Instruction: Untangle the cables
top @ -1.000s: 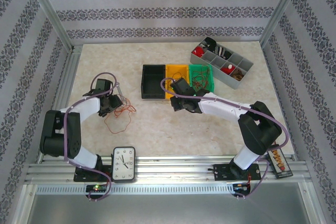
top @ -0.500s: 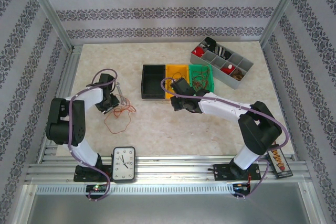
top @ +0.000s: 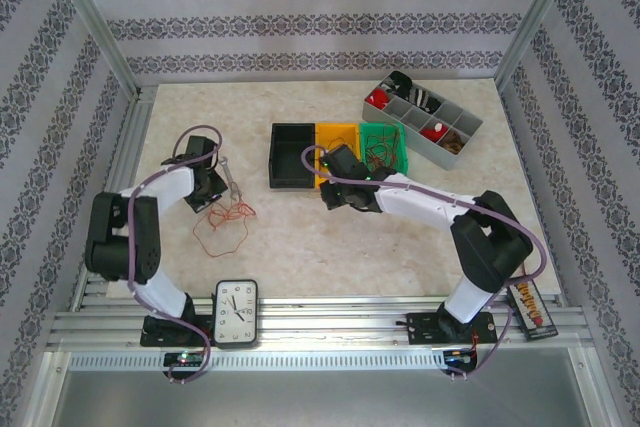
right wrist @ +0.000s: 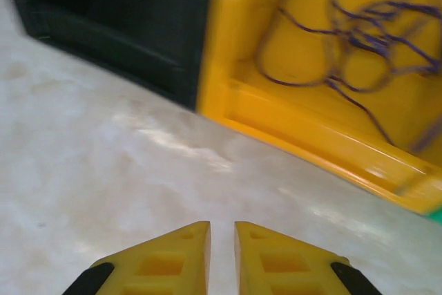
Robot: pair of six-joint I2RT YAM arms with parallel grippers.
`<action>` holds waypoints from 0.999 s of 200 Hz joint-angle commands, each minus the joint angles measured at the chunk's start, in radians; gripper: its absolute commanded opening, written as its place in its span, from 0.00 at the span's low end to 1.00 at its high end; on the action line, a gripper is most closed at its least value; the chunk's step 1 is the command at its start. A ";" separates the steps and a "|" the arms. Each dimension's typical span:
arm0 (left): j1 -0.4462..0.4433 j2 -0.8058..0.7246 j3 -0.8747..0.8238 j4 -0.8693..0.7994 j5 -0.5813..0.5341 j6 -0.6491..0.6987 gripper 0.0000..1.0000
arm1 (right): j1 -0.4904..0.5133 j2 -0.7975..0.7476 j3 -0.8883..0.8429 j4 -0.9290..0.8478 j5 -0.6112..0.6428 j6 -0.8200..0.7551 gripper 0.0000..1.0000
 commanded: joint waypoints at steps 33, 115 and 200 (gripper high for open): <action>-0.005 -0.309 -0.074 0.162 0.066 -0.065 0.00 | 0.125 0.183 0.288 -0.064 -0.286 -0.190 0.35; -0.018 -0.451 -0.160 0.208 0.134 -0.115 0.00 | 0.139 0.524 0.665 -0.182 -0.482 -0.185 0.52; -0.019 -0.505 -0.192 0.190 0.121 -0.079 0.00 | 0.100 0.613 0.763 -0.186 -0.571 -0.090 0.00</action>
